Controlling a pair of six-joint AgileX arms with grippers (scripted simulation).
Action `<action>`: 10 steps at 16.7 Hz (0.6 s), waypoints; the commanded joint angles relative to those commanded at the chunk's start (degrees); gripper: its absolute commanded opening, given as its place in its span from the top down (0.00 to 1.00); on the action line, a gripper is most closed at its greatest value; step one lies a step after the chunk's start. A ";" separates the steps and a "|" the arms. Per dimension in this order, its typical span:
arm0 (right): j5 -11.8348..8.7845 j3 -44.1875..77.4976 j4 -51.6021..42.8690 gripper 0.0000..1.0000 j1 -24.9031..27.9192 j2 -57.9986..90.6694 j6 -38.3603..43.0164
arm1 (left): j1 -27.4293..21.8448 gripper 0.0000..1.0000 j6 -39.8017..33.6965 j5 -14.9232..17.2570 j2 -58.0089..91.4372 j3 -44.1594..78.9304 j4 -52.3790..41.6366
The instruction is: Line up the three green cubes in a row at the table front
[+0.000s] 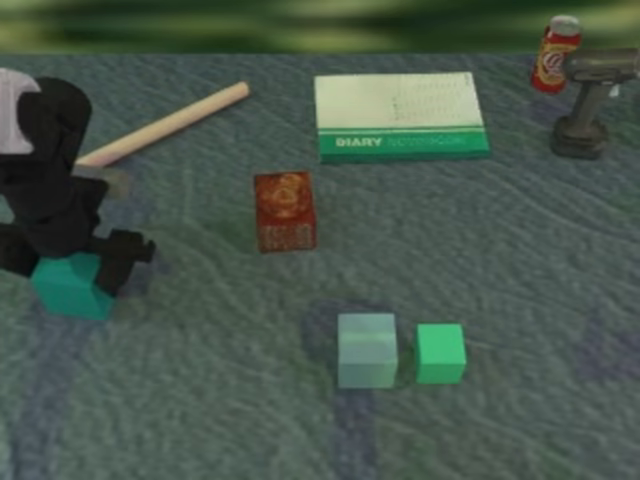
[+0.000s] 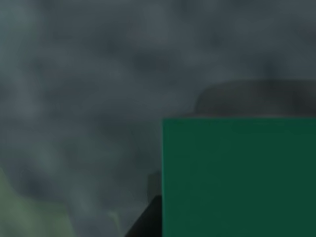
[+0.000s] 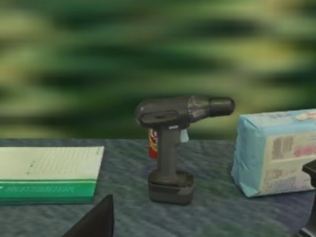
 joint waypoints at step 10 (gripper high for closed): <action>0.00 0.00 0.00 0.00 0.00 0.00 0.00 | 1.09 1.00 -0.18 0.02 -7.02 7.06 -13.72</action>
